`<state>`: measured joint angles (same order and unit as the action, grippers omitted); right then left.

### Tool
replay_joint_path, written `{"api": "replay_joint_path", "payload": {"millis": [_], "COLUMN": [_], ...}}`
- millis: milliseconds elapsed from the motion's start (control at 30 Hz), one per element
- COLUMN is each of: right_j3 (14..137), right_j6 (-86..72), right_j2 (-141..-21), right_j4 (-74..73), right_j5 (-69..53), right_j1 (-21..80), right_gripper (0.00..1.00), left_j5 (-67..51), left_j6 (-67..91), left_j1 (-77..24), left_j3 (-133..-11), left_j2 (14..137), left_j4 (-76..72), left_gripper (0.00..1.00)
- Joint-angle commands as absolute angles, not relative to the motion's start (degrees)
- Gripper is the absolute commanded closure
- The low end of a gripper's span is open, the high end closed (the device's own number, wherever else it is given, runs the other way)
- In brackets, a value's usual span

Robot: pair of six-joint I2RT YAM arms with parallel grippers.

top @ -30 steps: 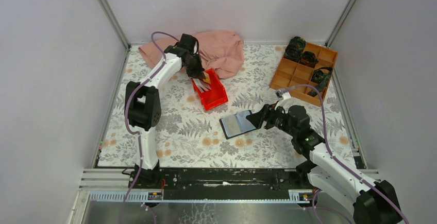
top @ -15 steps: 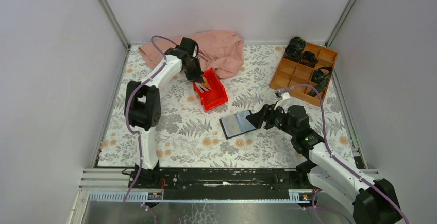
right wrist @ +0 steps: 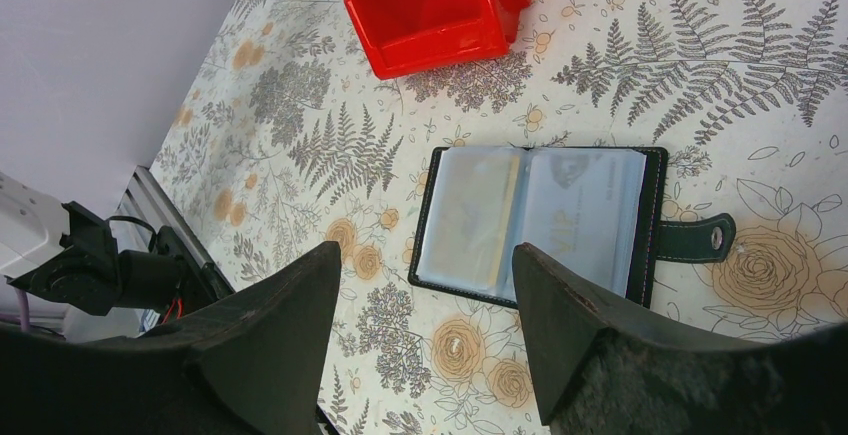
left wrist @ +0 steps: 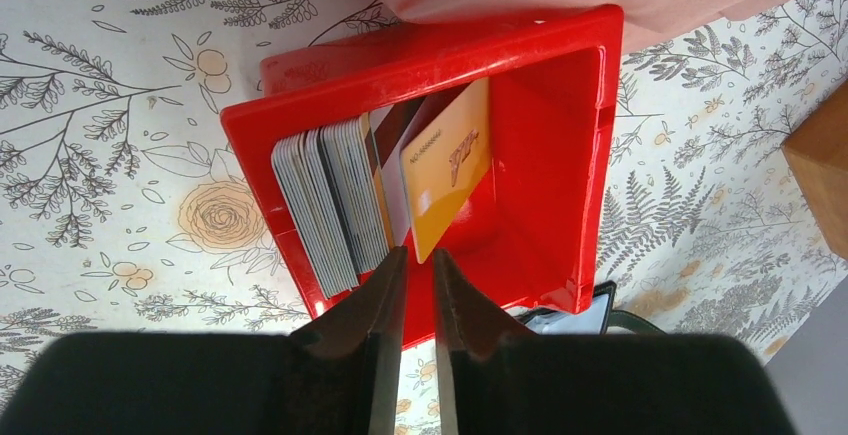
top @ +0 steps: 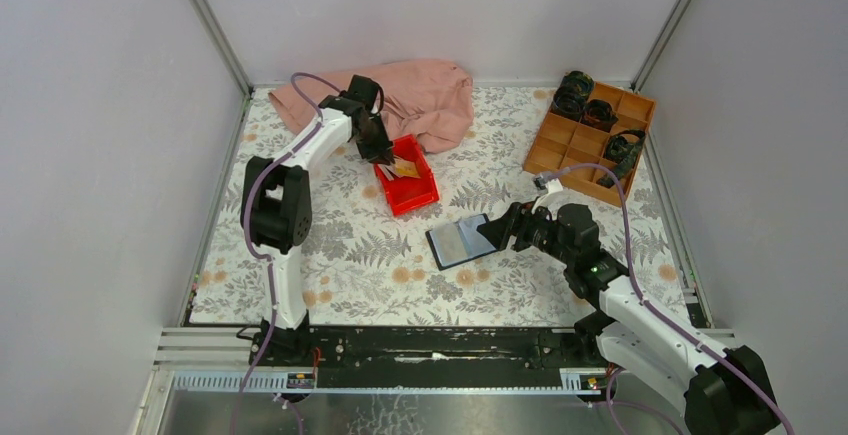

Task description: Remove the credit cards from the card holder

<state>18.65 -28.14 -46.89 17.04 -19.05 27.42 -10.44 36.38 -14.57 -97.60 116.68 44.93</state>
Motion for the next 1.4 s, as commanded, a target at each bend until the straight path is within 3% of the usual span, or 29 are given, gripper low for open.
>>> {"api": "replay_joint_path", "payload": {"millis": [0, 300, 533, 800, 933, 1067, 1133, 1267, 1367], "right_j3": [18.73, 18.76, 19.45, 24.09, 27.76, 34.2, 36.68, 41.52, 44.05], "right_j6": [-28.04, -27.85, -26.19, -24.68, -21.66, -18.34, -18.03, -17.67, -17.23], "right_j2": [-46.92, -47.21, -49.48, -61.67, -64.16, -68.95, -71.95, -78.4, -82.11], "right_j4": [19.46, 19.34, 17.61, 14.86, 10.73, 3.61, 1.88, -2.24, -4.15], "right_j5": [-18.55, -18.16, -15.22, -17.57, -9.74, 3.29, 7.06, 14.01, 16.09], "right_j1": [27.42, 27.43, 27.44, 28.13, 34.17, 43.13, 45.34, 47.96, 48.39], "right_gripper": [0.29, 0.29, 0.3, 0.3, 0.3, 0.29, 0.28, 0.27, 0.27], "left_j5": [-9.48, -8.79, -4.78, 10.44, 10.3, 11.56, 13.95, 18.58, 20.93], "left_j6": [36.69, 36.74, 34.7, 29.39, 34.51, 39.27, 40.55, 37.75, 35.0], "left_j1": [-13.94, -13.97, -15.84, -37.12, -40.95, -40.96, -41.04, -41.13, -41.13], "left_j3": [-96.81, -98.16, -95.21, -62.55, -39.67, -22.33, -17.66, -16.05, -16.12], "left_j2": [114.56, 110.8, 101.3, 78.51, 69.5, 59.32, 53.08, 47.23, 44.93], "left_j4": [43.89, 43.94, 40.41, 8.9, -9.99, -22.09, -22.85, -14.86, -11.35], "left_gripper": [0.77, 0.77, 0.84, 0.84, 0.84, 0.78, 0.58, 0.34, 0.26]}}
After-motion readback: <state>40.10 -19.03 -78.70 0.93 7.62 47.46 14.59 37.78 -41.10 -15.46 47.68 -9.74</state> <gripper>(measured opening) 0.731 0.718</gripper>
